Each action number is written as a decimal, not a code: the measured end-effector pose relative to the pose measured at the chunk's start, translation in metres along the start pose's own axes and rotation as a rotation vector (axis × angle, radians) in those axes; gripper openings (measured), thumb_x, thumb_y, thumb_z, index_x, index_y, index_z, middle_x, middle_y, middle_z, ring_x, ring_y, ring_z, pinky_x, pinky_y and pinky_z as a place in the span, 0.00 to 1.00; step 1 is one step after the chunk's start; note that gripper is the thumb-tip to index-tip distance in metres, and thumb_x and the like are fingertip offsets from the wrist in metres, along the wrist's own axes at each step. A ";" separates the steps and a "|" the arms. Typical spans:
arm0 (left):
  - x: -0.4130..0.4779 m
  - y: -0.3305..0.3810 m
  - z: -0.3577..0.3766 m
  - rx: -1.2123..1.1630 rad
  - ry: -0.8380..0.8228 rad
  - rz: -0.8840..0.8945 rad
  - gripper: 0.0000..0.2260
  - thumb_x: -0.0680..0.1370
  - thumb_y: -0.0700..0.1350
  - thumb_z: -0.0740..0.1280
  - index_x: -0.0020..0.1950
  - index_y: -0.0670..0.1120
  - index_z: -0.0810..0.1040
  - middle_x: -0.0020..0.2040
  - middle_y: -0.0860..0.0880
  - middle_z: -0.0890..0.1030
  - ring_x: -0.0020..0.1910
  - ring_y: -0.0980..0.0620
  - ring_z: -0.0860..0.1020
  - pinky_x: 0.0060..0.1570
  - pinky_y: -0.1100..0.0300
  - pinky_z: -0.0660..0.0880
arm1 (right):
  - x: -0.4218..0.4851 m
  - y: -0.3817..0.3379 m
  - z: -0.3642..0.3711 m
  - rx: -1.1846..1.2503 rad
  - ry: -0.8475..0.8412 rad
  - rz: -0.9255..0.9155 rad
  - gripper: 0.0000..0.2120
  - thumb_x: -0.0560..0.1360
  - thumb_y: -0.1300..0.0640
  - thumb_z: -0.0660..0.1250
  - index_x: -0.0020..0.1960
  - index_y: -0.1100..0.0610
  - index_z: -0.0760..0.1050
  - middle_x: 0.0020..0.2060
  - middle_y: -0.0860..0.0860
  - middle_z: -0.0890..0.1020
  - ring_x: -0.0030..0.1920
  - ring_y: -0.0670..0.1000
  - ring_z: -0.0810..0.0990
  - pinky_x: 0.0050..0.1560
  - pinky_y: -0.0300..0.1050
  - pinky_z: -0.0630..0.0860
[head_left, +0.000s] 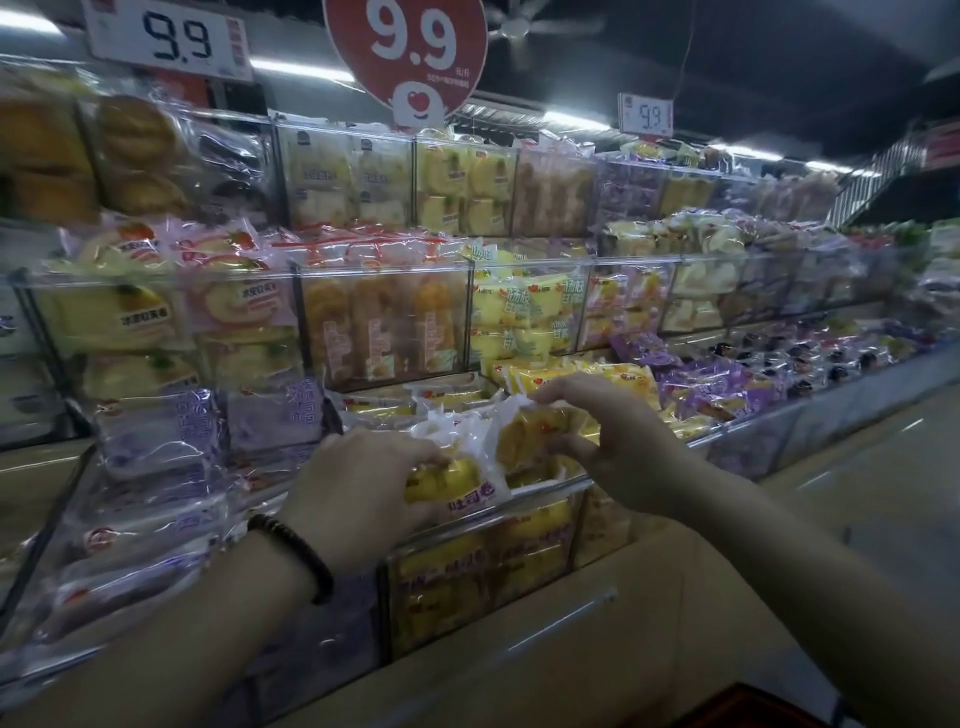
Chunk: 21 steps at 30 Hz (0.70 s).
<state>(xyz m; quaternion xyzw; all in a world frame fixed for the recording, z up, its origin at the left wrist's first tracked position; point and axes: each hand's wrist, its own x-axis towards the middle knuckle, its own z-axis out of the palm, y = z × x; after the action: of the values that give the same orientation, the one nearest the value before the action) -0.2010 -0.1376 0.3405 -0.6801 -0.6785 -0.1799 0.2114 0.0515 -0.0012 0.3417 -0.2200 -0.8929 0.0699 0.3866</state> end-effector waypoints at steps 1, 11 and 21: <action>-0.001 -0.002 0.000 -0.020 -0.009 -0.006 0.24 0.74 0.68 0.71 0.69 0.64 0.77 0.66 0.62 0.80 0.64 0.54 0.76 0.64 0.50 0.75 | 0.001 0.002 0.000 -0.022 -0.048 0.023 0.23 0.77 0.61 0.75 0.61 0.37 0.74 0.60 0.35 0.76 0.64 0.43 0.76 0.63 0.43 0.77; -0.020 -0.011 0.016 -0.136 0.023 0.010 0.24 0.77 0.65 0.69 0.72 0.67 0.72 0.61 0.71 0.70 0.56 0.60 0.68 0.57 0.59 0.72 | 0.015 0.005 0.016 -0.341 -0.204 0.104 0.22 0.80 0.57 0.69 0.69 0.41 0.70 0.68 0.42 0.73 0.64 0.46 0.74 0.61 0.46 0.80; -0.018 -0.029 0.028 -0.219 0.075 0.174 0.22 0.76 0.58 0.75 0.69 0.65 0.76 0.63 0.68 0.75 0.64 0.60 0.69 0.63 0.54 0.72 | 0.032 -0.011 0.027 -0.403 -0.228 0.150 0.15 0.81 0.52 0.69 0.66 0.45 0.73 0.60 0.43 0.77 0.60 0.48 0.77 0.57 0.48 0.81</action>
<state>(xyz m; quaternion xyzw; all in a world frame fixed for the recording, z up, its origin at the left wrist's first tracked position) -0.2314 -0.1381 0.3083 -0.7482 -0.5850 -0.2589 0.1759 0.0091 0.0047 0.3474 -0.3490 -0.9079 -0.0569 0.2251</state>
